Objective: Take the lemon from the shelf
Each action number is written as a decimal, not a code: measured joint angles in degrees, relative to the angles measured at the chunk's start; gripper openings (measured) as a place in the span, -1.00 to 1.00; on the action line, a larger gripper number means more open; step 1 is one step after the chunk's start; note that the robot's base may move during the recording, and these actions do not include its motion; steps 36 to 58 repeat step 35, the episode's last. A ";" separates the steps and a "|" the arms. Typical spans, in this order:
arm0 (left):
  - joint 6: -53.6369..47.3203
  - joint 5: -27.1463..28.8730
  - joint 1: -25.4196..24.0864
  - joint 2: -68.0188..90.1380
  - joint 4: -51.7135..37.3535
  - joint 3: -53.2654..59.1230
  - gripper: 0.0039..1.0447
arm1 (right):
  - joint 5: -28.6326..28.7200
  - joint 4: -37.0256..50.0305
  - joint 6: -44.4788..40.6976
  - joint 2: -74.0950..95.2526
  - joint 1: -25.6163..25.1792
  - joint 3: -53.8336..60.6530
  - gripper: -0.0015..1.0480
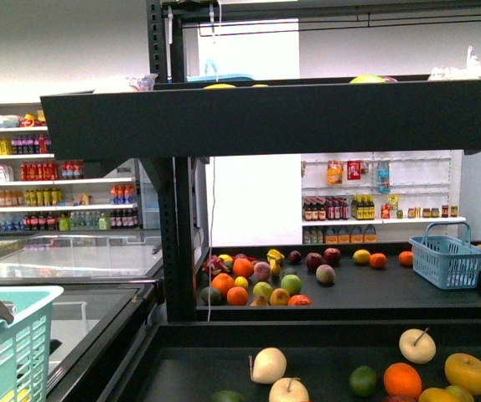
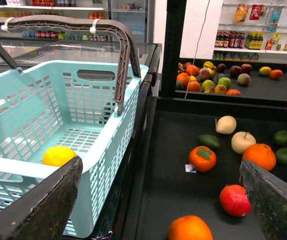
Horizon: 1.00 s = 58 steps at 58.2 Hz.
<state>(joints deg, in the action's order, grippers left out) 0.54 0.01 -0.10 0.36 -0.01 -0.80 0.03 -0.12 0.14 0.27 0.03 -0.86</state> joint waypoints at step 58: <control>-0.02 0.00 0.00 0.00 0.00 0.00 0.85 | 0.02 0.00 0.00 0.00 0.00 0.00 0.86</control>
